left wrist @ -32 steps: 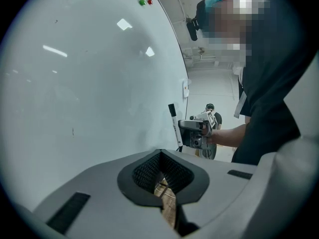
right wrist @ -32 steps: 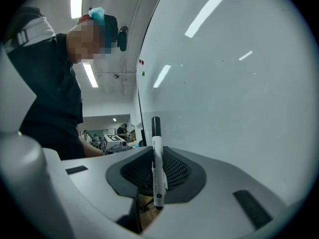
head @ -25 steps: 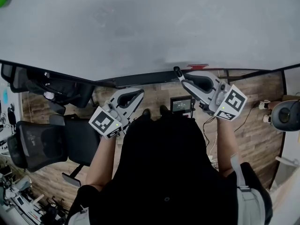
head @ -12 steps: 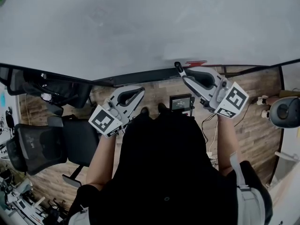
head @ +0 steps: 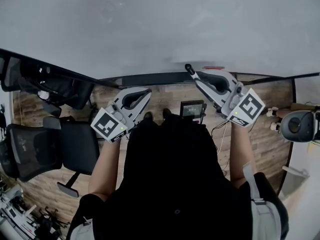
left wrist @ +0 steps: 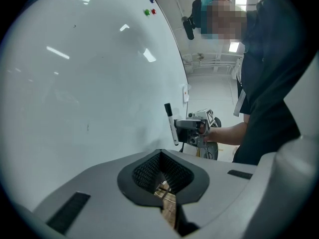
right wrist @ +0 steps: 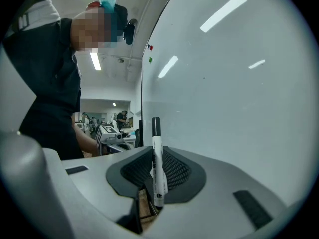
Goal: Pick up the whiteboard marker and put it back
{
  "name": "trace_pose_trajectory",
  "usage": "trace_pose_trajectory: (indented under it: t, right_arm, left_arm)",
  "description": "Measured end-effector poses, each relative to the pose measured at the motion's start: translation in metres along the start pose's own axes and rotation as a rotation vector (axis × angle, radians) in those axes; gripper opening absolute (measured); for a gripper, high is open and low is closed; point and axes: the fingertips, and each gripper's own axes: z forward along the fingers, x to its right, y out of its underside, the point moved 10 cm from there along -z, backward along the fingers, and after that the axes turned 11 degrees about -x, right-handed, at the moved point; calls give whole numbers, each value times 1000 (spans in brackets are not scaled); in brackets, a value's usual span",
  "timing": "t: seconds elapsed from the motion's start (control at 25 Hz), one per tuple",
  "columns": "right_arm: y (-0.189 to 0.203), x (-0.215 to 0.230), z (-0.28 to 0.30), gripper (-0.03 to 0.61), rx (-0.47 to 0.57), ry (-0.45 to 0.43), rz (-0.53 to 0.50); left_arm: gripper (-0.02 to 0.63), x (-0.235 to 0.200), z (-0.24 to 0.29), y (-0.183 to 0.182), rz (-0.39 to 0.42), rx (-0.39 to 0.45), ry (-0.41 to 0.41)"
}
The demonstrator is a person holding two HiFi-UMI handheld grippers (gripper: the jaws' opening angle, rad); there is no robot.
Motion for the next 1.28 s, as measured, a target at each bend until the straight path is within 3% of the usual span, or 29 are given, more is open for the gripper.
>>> trace_pose_trajectory:
  t: [0.4,0.64,0.92,1.28]
  right_arm:
    - [-15,-7,37,72,-161,10,-215]
    - [-7,-13,64,72,-398,-8,-400]
    - [17,-16,109,72,-521,-11,-521]
    - [75,-16,145,72,-617,-29,-508]
  left_arm:
    - [12,-4,-14,12,-49,47,-45]
    - [12,-2,-25,18,-80,66,-86]
    - [12,-8,-42,33,-117,79,-155]
    - [12,-5,-58,48,-154,82,-213]
